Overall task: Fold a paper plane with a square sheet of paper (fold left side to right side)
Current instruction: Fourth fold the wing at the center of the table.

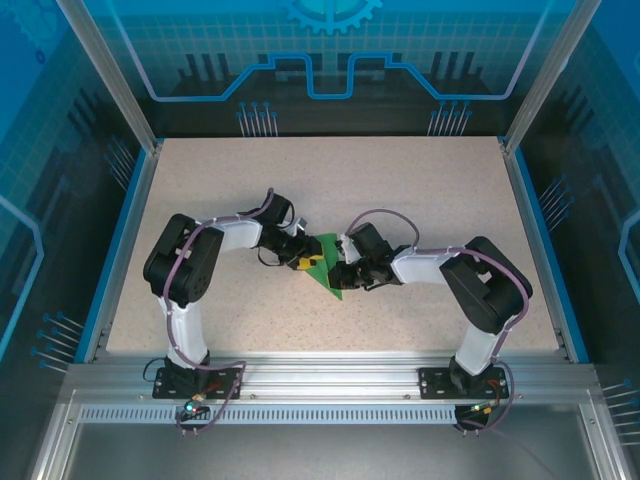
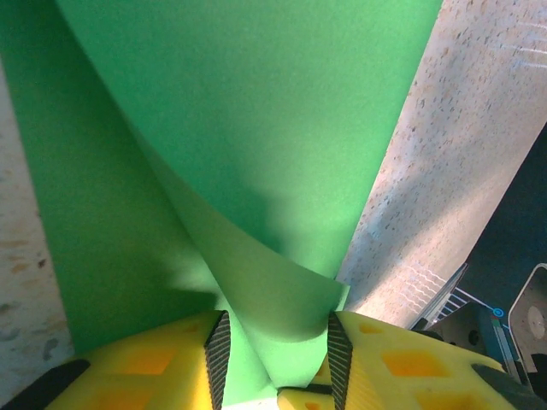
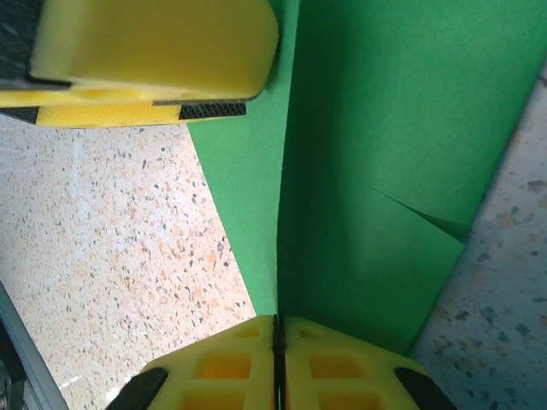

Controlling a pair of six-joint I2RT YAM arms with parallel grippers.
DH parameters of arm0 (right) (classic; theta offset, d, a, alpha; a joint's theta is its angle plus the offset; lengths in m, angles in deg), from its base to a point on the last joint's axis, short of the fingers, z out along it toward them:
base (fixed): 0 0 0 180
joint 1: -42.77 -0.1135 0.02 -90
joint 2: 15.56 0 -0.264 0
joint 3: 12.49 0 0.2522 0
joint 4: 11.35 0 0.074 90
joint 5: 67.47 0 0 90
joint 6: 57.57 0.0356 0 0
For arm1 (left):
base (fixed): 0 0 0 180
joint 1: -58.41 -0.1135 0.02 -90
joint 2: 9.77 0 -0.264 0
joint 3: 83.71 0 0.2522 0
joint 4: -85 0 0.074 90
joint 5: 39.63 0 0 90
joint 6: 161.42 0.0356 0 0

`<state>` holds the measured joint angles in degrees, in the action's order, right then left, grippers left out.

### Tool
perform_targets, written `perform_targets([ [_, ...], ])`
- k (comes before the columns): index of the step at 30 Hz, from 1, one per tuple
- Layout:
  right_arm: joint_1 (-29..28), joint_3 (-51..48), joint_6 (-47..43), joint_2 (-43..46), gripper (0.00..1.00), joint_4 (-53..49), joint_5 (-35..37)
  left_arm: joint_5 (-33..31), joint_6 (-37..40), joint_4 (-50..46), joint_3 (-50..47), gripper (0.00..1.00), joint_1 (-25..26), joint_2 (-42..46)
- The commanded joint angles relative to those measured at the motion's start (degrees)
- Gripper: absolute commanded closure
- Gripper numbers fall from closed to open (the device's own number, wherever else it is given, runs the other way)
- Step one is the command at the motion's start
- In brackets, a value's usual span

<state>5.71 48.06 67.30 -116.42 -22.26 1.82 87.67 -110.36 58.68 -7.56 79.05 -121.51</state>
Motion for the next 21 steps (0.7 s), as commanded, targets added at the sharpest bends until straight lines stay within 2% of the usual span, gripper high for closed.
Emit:
perform_targets([
  [1, 0.76, 0.34, 0.20, 0.58, 0.85, -0.20, -1.86, -2.40, -0.02, -2.47, 0.71, 0.62, 0.36, -1.90],
  [9, 3.35, 1.79, 0.66, 3.28, 0.64, -0.93, -3.44, -2.67, 0.18, -2.81, 0.71, 0.61, 0.36, -1.75],
  [13, 4.88, 2.26, 3.03, 1.16, 0.62, 2.96, -7.03, -2.60, 0.27, -2.82, 0.71, 0.61, 0.44, -1.64],
  [21, 4.97, 6.47, 3.61, -4.27, 0.63, 3.74, -9.07, -2.51, 0.27, -2.81, 0.69, 0.61, 0.42, -1.64],
])
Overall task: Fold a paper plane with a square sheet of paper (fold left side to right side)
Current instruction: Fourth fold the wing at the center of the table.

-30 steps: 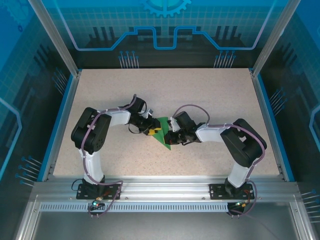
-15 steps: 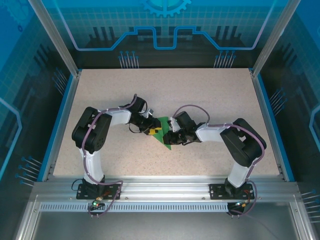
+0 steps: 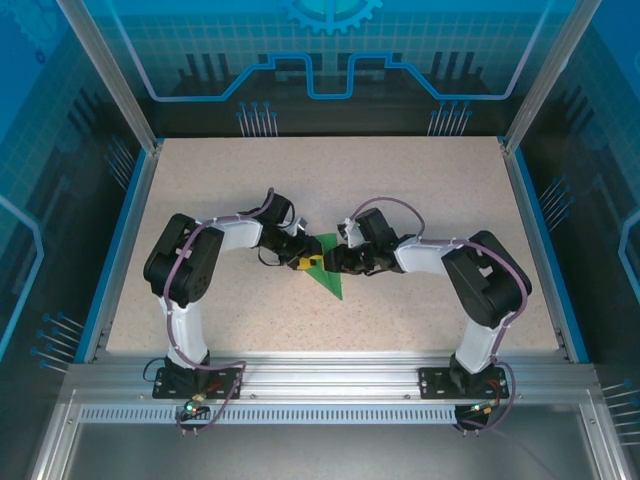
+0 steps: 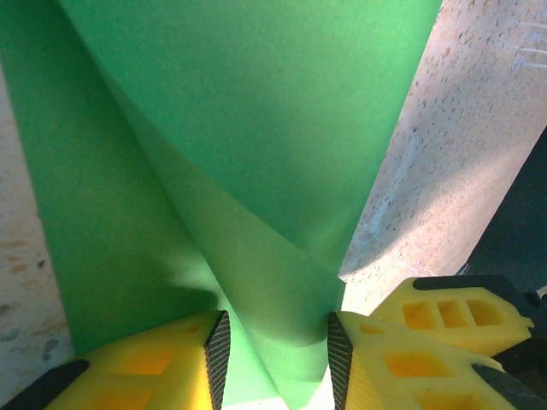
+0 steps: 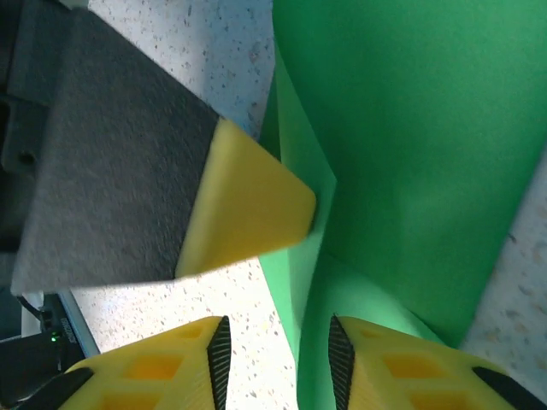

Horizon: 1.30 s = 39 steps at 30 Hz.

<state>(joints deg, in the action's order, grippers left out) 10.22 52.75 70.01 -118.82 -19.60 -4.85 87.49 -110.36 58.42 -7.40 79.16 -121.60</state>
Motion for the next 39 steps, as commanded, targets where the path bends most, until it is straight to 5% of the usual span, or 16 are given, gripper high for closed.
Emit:
perform_targets([
  [1, 0.48, 2.04, 0.92, -2.35, 0.64, 0.99, -2.42, -2.32, 0.27, -2.56, 0.49, 0.61, 0.34, -1.55],
  [11, 0.43, 2.68, -0.57, -3.41, 0.77, -1.73, -1.79, -2.32, 0.35, -2.59, 0.56, 0.61, 0.30, -1.29],
  [18, 0.57, 3.68, -2.19, -3.73, 0.97, -4.75, -0.60, -2.55, 0.53, -2.99, 0.54, 0.61, 0.35, -1.02],
  [39, 3.90, 2.13, -4.10, -1.66, 1.00, -8.47, 3.21, -2.81, 0.88, -3.26, 0.30, 0.57, 0.35, -0.23],
])
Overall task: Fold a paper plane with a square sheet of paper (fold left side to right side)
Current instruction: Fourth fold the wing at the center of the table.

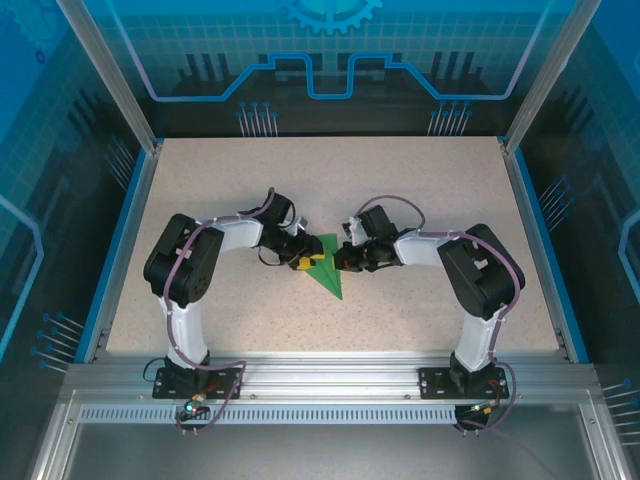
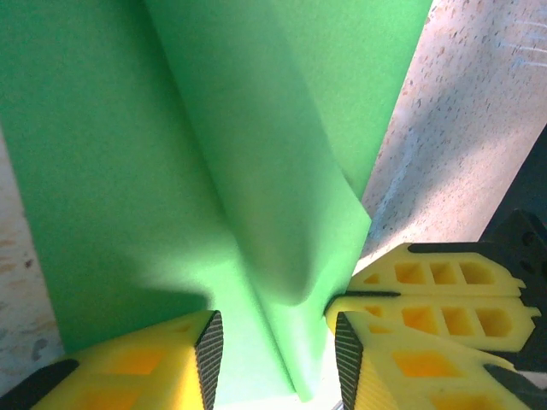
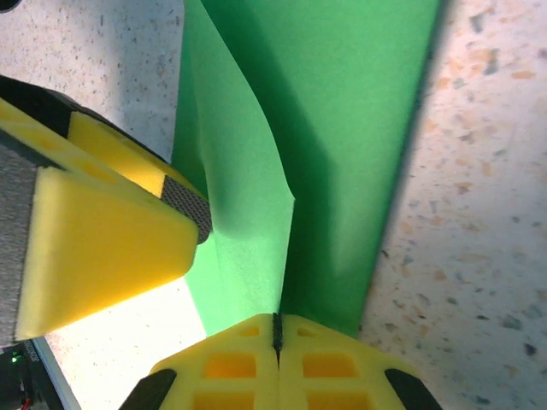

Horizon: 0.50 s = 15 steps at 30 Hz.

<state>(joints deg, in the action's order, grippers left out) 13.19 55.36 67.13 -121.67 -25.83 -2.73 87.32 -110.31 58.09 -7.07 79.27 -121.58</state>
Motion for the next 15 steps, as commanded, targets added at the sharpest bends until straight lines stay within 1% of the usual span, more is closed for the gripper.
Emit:
perform_targets([
  [1, 0.93, -0.38, -1.30, 1.16, 1.00, -2.52, 1.09, -2.59, 0.84, -2.89, -0.03, 0.57, 0.21, -0.26],
  [7, 0.93, -0.28, -1.39, 0.55, 1.00, -2.95, 1.71, -2.58, 0.92, -3.02, -0.16, 0.57, 0.28, -0.26],
  [15, 1.01, -1.26, -1.30, 1.96, 1.00, -2.94, 2.70, -2.59, 0.92, -3.03, -0.03, 0.57, 0.29, -0.33],
])
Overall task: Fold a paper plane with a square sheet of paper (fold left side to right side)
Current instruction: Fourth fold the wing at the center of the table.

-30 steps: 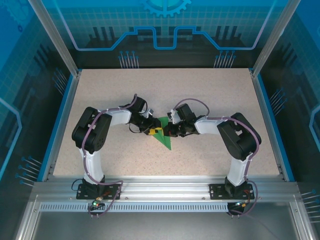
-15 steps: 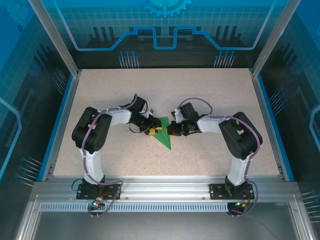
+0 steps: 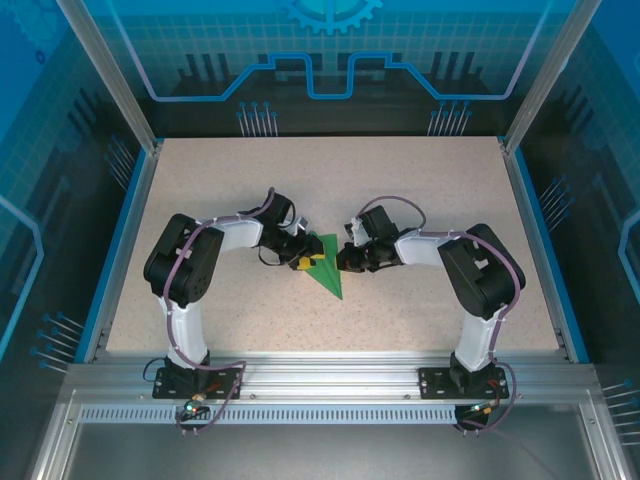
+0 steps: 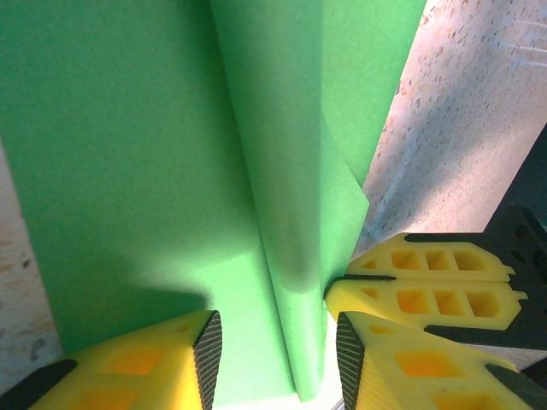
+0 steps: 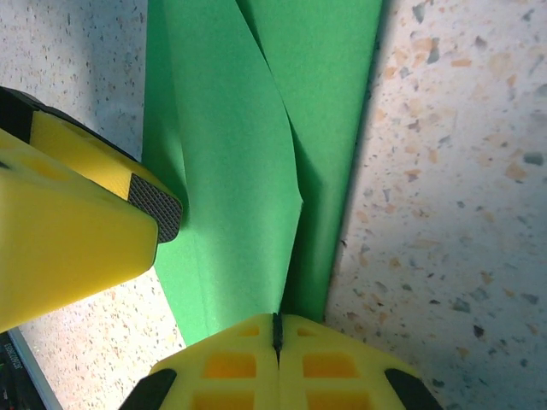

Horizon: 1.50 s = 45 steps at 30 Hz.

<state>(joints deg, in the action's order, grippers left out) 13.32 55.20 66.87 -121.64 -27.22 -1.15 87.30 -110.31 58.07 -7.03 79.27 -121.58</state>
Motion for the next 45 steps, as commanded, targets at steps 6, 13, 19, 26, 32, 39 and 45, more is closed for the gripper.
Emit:
perform_targets([
  [6, 0.96, -1.06, -1.03, 1.83, 1.00, -1.89, 1.66, -2.58, 0.90, -3.10, -0.07, 0.57, 0.30, -0.34],
  [13, 1.00, -0.94, -1.13, 0.81, 1.00, -2.26, 1.62, -2.52, 0.86, -3.16, -0.03, 0.57, 0.25, -0.25],
  [19, 0.89, -1.11, -1.56, -0.05, 1.00, -3.67, 2.19, -2.56, 1.10, -3.24, 0.01, 0.56, 0.28, 0.92],
  [26, 0.06, -0.93, -1.65, -1.80, 1.00, -4.48, 2.34, -2.12, 1.92, -3.96, 0.99, 0.52, 0.31, 3.18],
  [32, -0.25, -0.26, -1.57, -2.47, 1.00, -5.14, 2.76, -2.47, 2.59, -5.51, 2.07, 0.49, 0.32, 5.76],
  [39, -0.39, 0.27, -1.65, -2.33, 1.00, -5.60, 2.79, -1.35, 2.53, -6.45, 3.80, 0.51, 0.54, 6.21],
  [45, -0.61, 0.33, -1.65, -2.29, 1.00, -5.73, 2.79, 0.33, 2.42, -6.91, 7.73, 0.62, 2.73, 3.75],
])
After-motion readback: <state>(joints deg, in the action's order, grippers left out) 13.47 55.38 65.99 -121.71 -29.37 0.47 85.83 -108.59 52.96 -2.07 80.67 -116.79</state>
